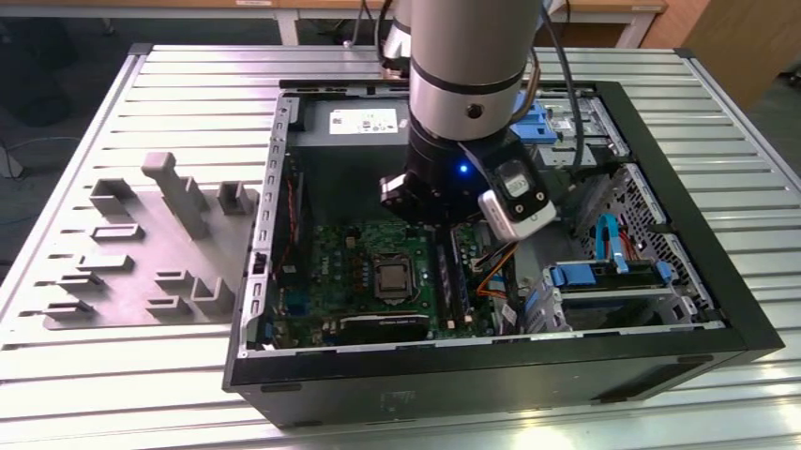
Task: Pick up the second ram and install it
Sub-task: 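Insert the second ram into the second slot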
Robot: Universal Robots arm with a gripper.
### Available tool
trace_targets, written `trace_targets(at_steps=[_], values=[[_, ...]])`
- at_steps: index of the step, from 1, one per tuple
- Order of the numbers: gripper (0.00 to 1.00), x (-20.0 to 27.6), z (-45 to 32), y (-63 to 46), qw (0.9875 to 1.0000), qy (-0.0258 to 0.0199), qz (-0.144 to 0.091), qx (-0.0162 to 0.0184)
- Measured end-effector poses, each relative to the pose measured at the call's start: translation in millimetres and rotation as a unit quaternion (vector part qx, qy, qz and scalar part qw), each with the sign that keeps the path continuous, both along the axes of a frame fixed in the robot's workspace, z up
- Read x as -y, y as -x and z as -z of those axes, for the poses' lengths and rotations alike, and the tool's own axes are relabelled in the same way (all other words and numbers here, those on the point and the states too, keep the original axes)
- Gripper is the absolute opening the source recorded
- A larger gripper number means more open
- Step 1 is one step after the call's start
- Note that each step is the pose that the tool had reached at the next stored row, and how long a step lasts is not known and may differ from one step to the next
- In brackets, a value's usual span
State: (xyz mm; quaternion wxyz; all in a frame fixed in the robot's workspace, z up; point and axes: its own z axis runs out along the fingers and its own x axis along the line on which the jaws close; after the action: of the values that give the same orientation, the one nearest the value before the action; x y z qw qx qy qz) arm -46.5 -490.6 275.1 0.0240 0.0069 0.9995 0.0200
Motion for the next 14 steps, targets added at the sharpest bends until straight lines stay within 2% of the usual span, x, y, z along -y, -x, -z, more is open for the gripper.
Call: trace_targets(at_steps=[4,8,9,14], values=[[0.12,0.0,3.7,-0.9,1.0000,0.0003,0.000,-0.0014],[0.12,0.0,9.0,-1.1,1.0000,0.0018,0.000,-0.0016],[0.12,0.0,12.5,-1.1,1.0000,0.0018,0.000,-0.0016],[0.12,0.0,16.9,-2.1,1.0000,0.0019,0.002,-0.0016]])
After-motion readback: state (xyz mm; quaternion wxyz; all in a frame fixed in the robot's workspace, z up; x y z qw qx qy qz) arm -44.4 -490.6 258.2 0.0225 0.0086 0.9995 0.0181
